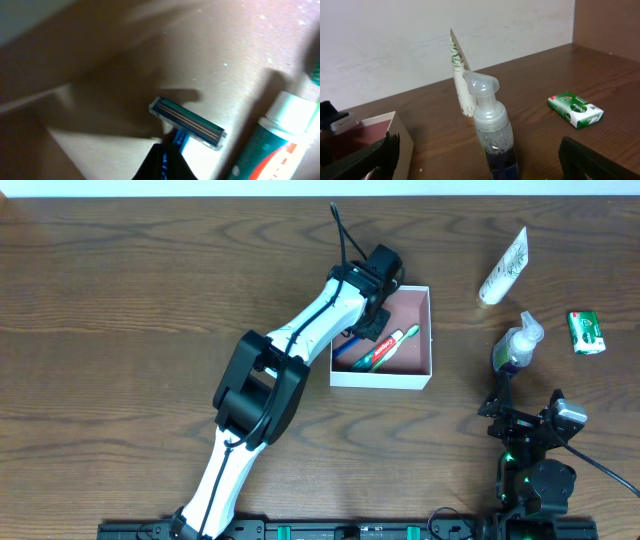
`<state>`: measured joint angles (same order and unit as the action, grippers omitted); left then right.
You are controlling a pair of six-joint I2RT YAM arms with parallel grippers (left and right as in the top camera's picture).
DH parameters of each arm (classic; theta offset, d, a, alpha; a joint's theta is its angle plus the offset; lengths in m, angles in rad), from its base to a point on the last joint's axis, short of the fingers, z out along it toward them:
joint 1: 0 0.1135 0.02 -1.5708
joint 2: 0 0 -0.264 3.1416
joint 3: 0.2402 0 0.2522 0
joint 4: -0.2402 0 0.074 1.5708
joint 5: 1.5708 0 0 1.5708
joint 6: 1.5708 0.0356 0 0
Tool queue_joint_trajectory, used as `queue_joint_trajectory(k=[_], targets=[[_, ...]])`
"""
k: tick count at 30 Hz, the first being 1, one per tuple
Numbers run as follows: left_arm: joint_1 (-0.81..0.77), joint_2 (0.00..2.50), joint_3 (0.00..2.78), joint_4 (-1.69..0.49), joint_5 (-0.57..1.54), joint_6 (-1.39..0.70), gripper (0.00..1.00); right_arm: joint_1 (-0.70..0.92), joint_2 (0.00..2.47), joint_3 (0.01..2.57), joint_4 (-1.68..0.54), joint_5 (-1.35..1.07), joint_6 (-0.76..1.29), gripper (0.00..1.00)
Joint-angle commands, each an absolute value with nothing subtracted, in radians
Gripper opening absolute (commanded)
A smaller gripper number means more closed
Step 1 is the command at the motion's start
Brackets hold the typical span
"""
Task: Pack container
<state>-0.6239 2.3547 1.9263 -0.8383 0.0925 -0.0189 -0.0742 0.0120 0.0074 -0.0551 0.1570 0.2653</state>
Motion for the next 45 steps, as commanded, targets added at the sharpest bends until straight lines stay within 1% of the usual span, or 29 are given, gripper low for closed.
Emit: queue_joint_trajectory(k=[1,18,30,33,35,36,38,40,41,42,45], targets=[[-0.642,2.396,1.913,-0.873,0.172,0.018,0.06,-0.058,0.006,0.006,-0.059,0.165,0.250,0.99],[-0.674,2.396,1.913,-0.865,0.165,0.274,0.06,-0.058,0.006,0.006,-0.059,0.165,0.250,0.99],[-0.690,2.375,1.916,-0.789,0.160,0.276,0.07,-0.058,0.006,0.006,-0.059,0.164,0.250,0.99],[-0.691,2.344,1.918,-0.767,0.109,0.276,0.07,-0.058,0.006,0.006,-0.059,0.165,0.250,0.99],[-0.691,2.319,1.926,-0.760,0.059,0.276,0.08,-0.058,0.006,0.006,-0.059,0.164,0.250,0.99],[-0.690,2.306,1.928,-0.759,0.038,0.276,0.12,-0.058,0.006,0.006,-0.059,0.165,0.249,0.99],[-0.689,2.281,1.928,-0.753,-0.019,0.276,0.15,-0.058,0.006,0.006,-0.059,0.164,0.250,0.99],[-0.685,2.266,1.928,-0.753,-0.072,0.267,0.17,-0.058,0.006,0.006,-0.059,0.165,0.250,0.99],[-0.682,2.265,1.928,-0.754,-0.086,0.256,0.22,-0.058,0.006,0.006,-0.059,0.164,0.250,0.99],[-0.677,2.265,1.928,-0.756,-0.092,0.243,0.24,-0.058,0.006,0.006,-0.059,0.165,0.250,0.99],[-0.661,2.267,1.928,-0.757,-0.092,0.205,0.24,-0.058,0.006,0.006,-0.059,0.165,0.250,0.99]])
